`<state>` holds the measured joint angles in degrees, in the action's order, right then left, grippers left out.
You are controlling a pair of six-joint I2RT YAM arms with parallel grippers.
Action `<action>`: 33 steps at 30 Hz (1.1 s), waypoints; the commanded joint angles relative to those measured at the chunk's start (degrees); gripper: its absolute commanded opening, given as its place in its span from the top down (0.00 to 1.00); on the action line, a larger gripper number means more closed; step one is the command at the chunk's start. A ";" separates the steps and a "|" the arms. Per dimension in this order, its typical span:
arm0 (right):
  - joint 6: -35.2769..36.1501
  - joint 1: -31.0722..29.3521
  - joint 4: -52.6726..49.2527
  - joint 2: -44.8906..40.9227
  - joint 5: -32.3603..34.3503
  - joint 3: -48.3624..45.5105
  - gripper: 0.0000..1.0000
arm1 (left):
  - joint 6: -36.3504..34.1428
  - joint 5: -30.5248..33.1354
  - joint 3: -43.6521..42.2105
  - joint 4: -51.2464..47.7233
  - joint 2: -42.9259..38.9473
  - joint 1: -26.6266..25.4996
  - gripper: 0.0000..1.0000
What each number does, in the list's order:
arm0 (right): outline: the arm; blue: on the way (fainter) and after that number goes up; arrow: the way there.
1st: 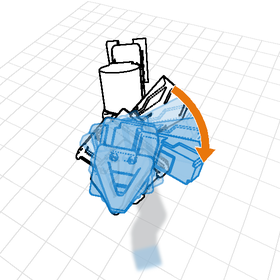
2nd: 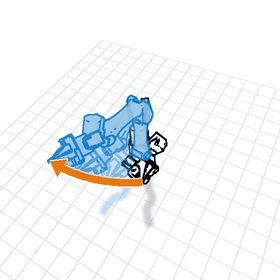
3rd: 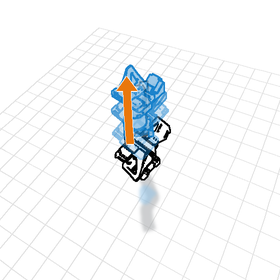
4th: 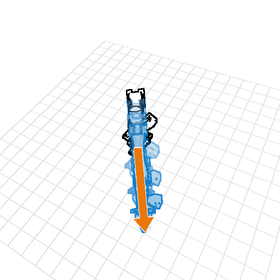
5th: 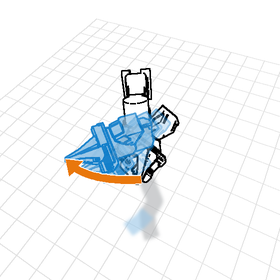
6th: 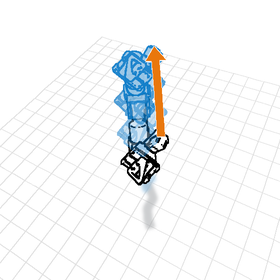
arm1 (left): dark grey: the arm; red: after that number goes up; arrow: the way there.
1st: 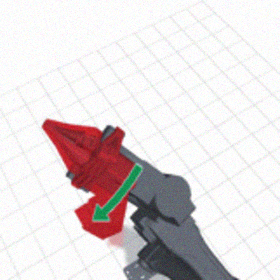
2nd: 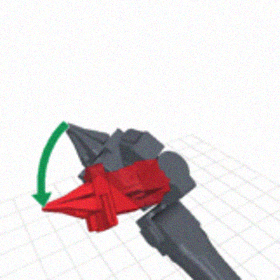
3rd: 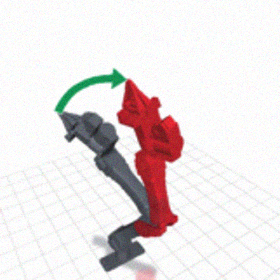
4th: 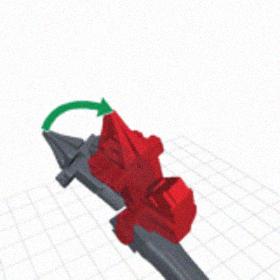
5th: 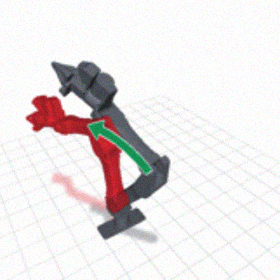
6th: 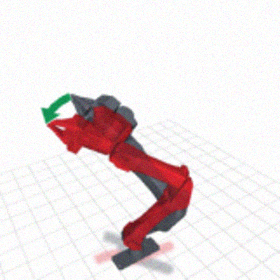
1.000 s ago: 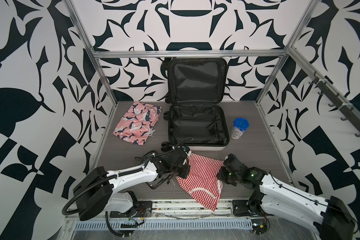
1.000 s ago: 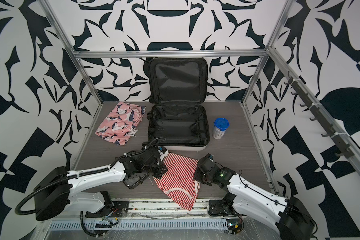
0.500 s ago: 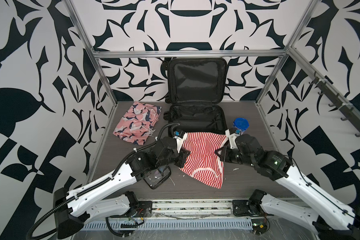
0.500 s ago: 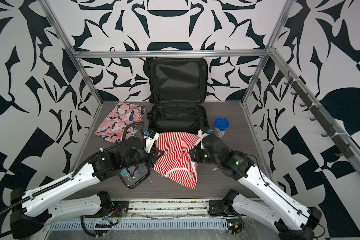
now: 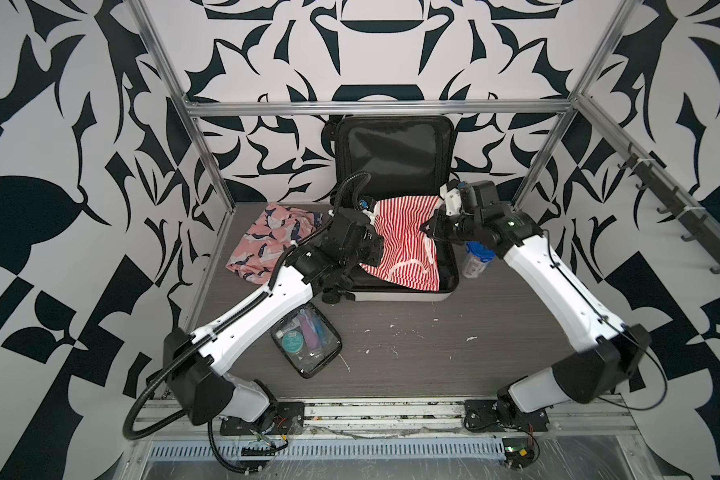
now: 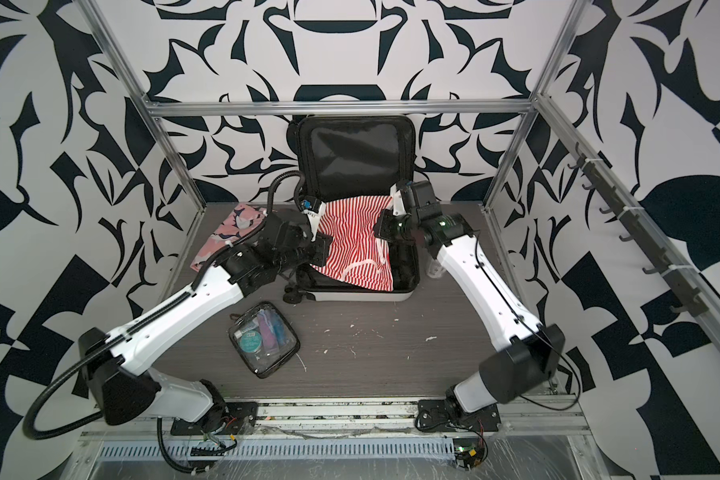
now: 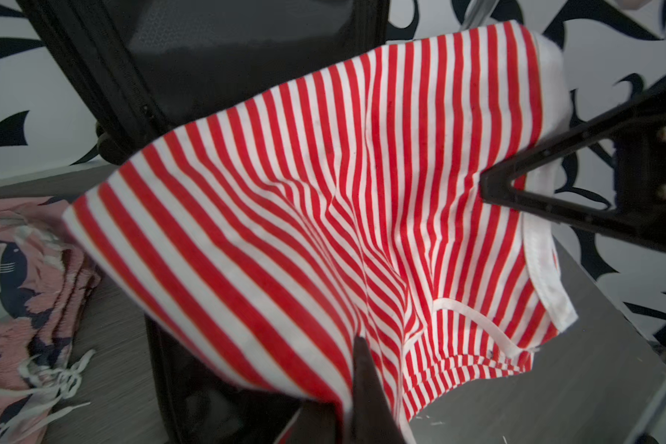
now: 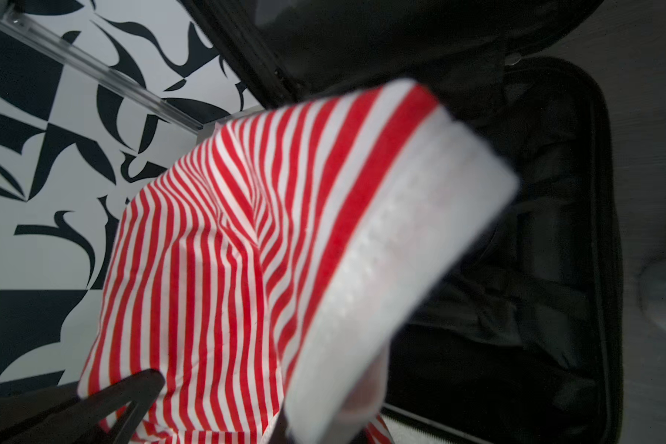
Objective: Pack the luggage
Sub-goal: 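Lift the striped garment with both grippers and carry it into the suitcase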
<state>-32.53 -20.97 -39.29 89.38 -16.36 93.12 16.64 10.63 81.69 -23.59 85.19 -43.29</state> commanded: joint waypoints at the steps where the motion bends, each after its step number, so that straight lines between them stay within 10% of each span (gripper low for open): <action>1: 1.70 1.04 3.59 5.06 -4.75 4.36 1.00 | -0.55 -3.30 1.83 0.72 3.92 2.63 1.00; 20: 1.48 1.80 -0.11 34.86 -7.05 22.46 1.00 | 0.56 -5.96 0.40 0.83 19.94 10.66 0.99; 26: 3.47 1.88 -2.09 35.16 -3.15 22.78 0.61 | 0.60 -4.20 0.68 -0.99 20.78 11.21 0.50; 33: 4.92 2.17 -3.64 30.26 3.92 20.65 0.47 | 1.19 -0.64 1.41 -3.66 17.03 11.30 0.42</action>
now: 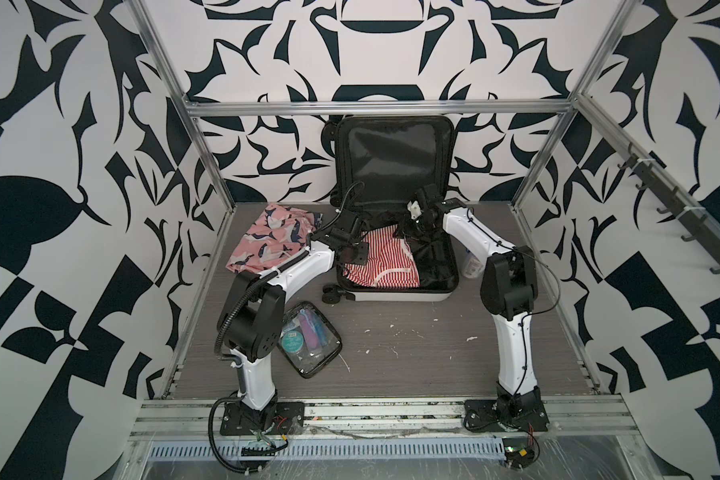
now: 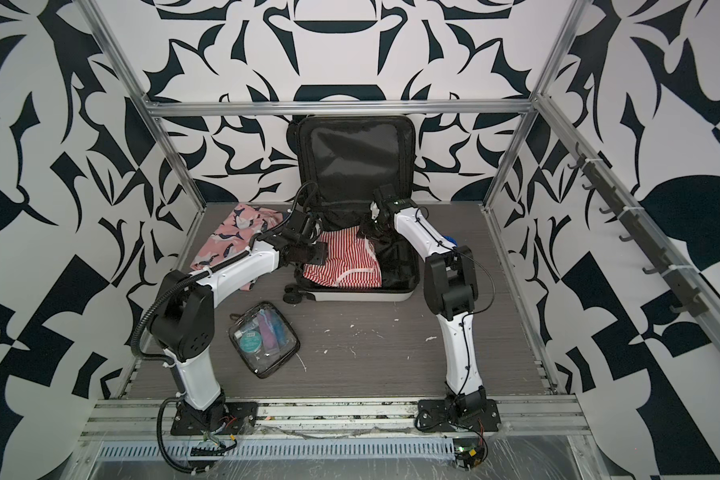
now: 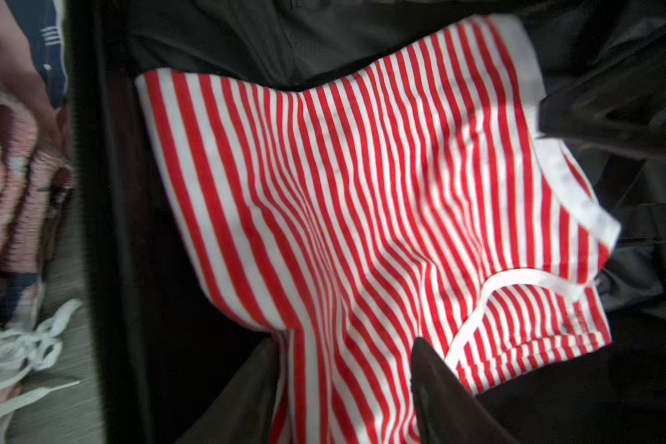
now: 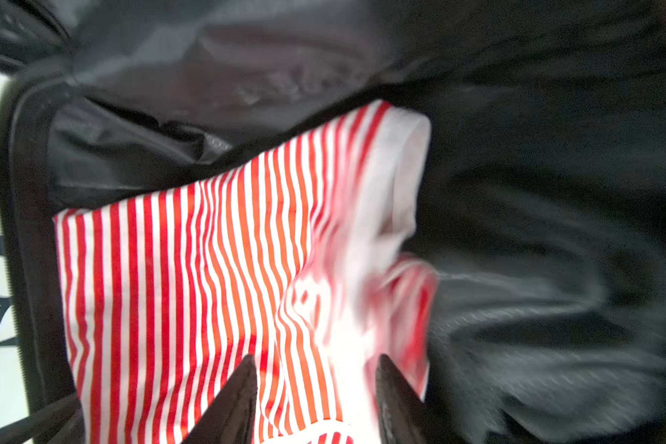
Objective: Pack the luggage
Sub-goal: 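Lift the striped garment with both grippers and carry it into the suitcase, then release the garment in the suitcase and open both grippers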
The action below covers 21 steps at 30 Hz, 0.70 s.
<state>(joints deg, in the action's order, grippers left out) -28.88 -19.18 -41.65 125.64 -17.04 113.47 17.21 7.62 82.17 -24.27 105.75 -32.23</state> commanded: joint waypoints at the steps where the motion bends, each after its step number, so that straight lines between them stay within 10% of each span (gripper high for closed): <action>1: 1.31 0.37 -1.26 -6.87 5.23 -0.08 0.47 | 0.76 2.97 1.25 -3.61 -4.15 0.24 0.42; 12: 0.58 -1.99 3.30 -12.63 3.21 -5.75 0.55 | 2.30 3.45 -0.89 -6.11 -15.20 3.78 0.42; 21: 2.05 -9.61 10.00 -20.69 4.94 -15.30 0.46 | 16.17 -13.16 -14.10 -1.85 -21.47 29.43 0.38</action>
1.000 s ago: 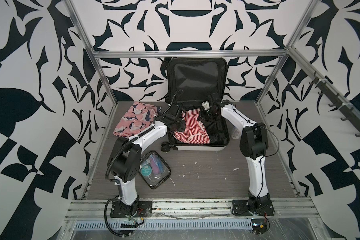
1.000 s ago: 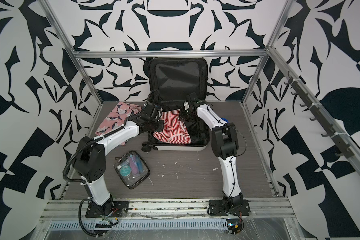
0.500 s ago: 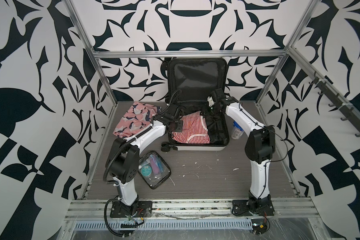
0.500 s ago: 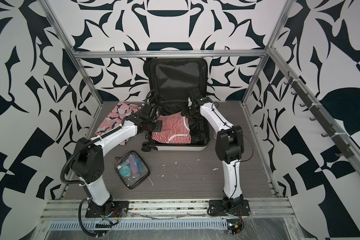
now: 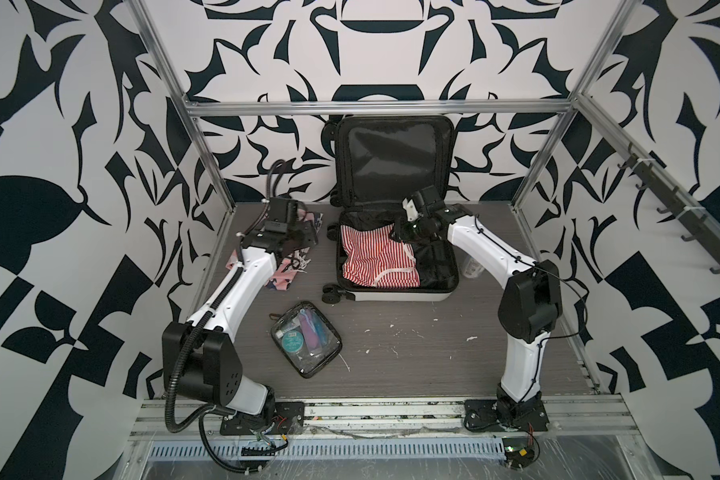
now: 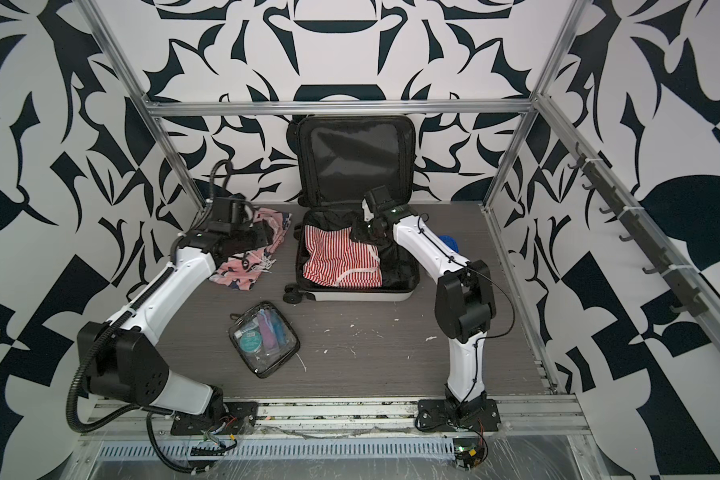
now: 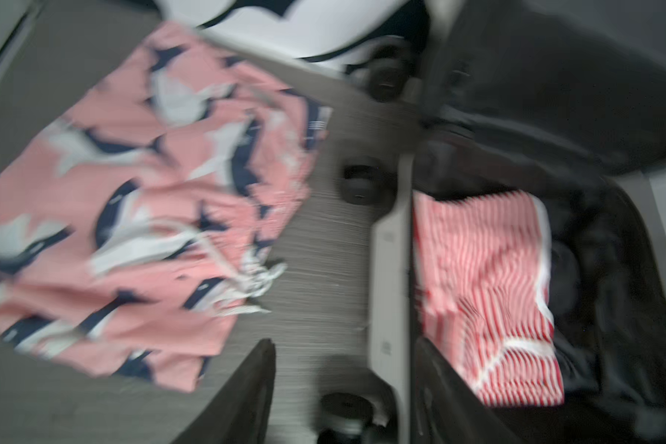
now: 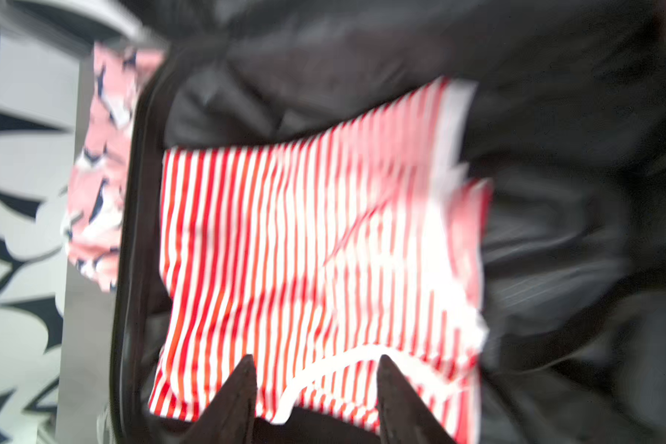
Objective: Pack the luggage
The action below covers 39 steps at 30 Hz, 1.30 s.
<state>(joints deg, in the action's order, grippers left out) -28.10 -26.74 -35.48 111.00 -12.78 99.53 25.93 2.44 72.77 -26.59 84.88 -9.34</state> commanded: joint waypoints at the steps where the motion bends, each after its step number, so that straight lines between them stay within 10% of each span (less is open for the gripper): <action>1: 1.47 -2.76 4.09 -7.09 1.35 -2.49 0.45 | 9.70 -10.29 -6.77 1.69 -0.72 10.07 0.38; 9: 1.21 -5.86 7.99 -18.74 4.25 -14.97 0.41 | 18.61 -20.18 -16.21 9.36 3.09 26.24 0.33; 22: -0.77 -6.27 10.52 -29.30 4.63 -28.04 0.36 | 22.95 -20.30 -17.32 16.14 14.17 28.13 0.16; 39: -2.83 -6.28 10.22 -30.88 5.90 -30.09 0.36 | 30.89 -20.81 -16.91 31.44 24.58 28.07 0.19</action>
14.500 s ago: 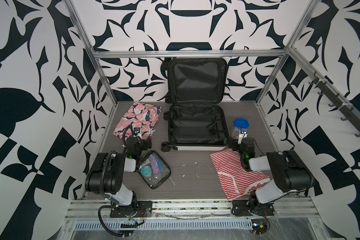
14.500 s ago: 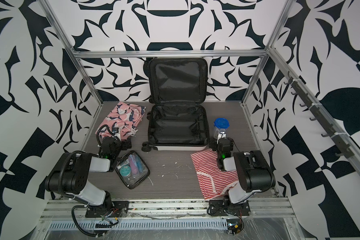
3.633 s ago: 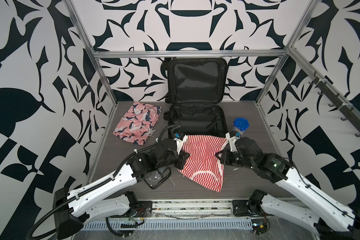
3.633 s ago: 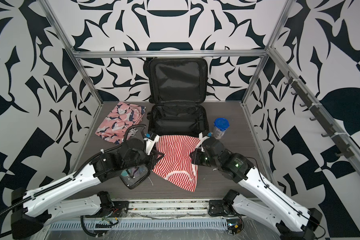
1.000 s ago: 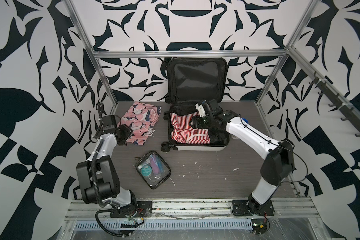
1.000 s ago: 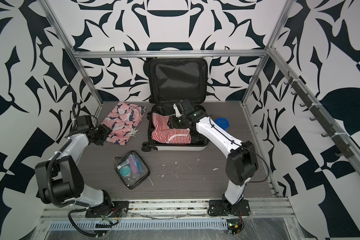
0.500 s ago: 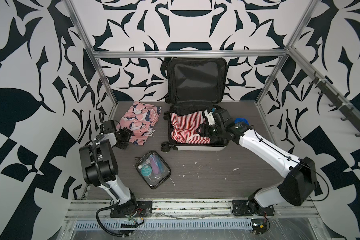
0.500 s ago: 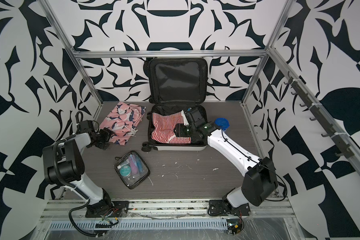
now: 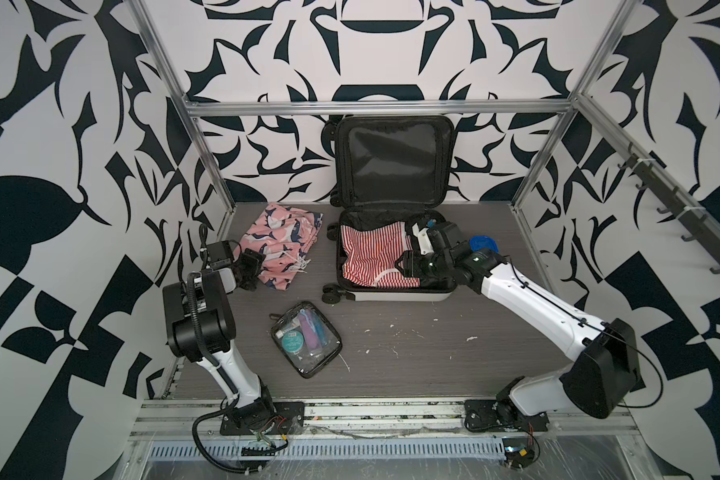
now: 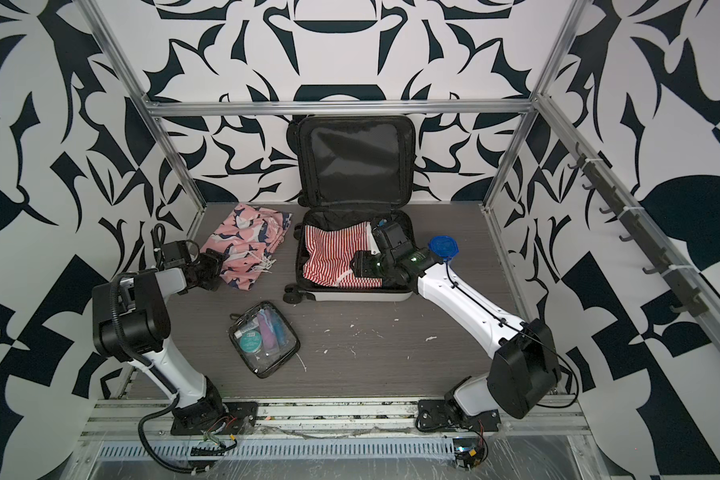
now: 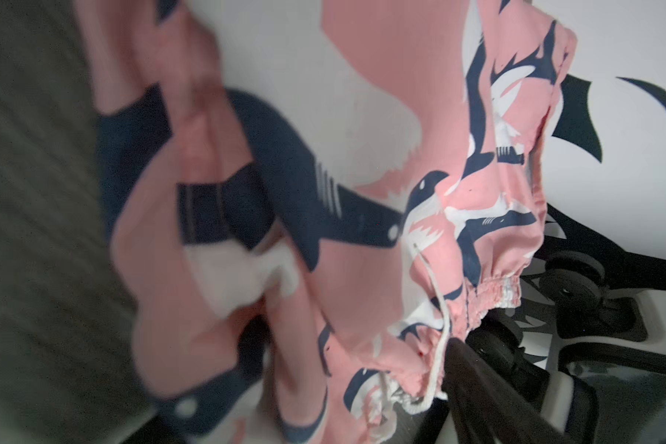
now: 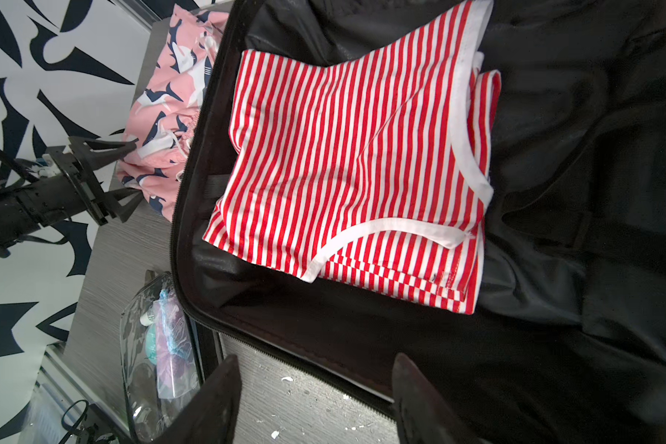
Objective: Pack the luggage
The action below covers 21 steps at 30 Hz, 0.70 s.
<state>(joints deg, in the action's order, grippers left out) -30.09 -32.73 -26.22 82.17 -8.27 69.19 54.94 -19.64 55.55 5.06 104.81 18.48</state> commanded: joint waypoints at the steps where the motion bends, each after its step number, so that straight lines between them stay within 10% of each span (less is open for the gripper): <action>1: -0.92 -0.29 0.88 -2.04 1.42 0.25 0.36 | 2.14 1.26 0.79 -0.14 5.43 0.24 0.20; 21: -2.02 -4.85 1.19 0.03 2.03 2.29 0.36 | -7.35 0.51 14.76 -15.52 5.99 0.32 1.00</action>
<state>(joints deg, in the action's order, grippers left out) -32.16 -35.35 -26.26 81.52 -6.57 68.23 50.70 -20.23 69.14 -3.53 114.63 18.63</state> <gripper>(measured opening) 0.632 0.053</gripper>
